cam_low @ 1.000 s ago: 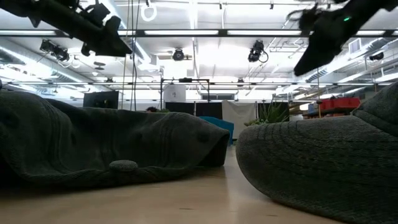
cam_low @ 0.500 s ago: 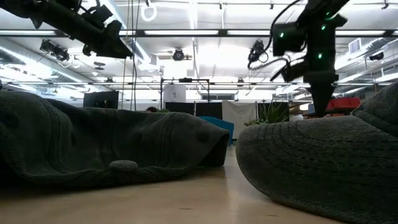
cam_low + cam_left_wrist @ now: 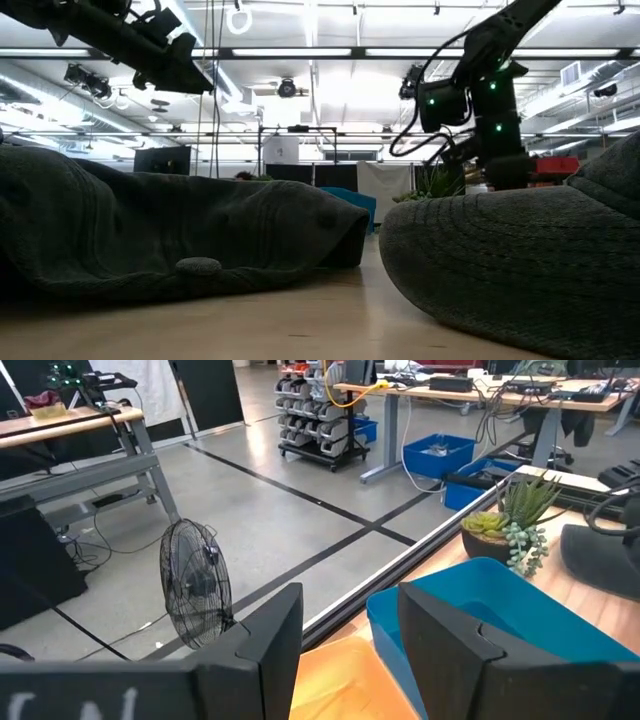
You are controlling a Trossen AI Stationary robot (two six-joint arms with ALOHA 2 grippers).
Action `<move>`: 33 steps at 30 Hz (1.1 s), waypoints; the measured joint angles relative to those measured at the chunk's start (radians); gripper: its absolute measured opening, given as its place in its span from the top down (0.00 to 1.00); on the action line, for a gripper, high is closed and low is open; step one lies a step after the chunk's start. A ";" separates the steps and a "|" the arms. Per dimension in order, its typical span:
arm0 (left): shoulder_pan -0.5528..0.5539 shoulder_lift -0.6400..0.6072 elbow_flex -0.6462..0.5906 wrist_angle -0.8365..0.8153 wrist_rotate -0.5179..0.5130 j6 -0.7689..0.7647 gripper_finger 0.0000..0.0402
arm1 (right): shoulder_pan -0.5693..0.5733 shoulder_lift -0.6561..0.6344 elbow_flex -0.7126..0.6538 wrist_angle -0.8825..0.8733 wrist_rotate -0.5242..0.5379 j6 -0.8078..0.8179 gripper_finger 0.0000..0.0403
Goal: Pick & Place hat
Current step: Put the top black cap into the blue bin
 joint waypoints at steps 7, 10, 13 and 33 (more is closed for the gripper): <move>0.000 0.000 0.000 0.000 0.000 0.000 0.58 | -0.016 0.004 0.001 0.026 0.031 0.079 0.96; 0.000 0.000 0.000 0.000 0.000 0.000 0.58 | -0.017 0.002 0.044 -0.043 0.018 0.109 0.96; 0.000 0.000 0.000 -0.001 0.000 0.000 0.58 | -0.008 0.001 0.143 -0.168 0.011 0.166 0.98; 0.000 0.000 0.000 0.000 0.000 0.001 0.58 | 0.016 0.016 0.637 0.164 -0.271 0.015 1.00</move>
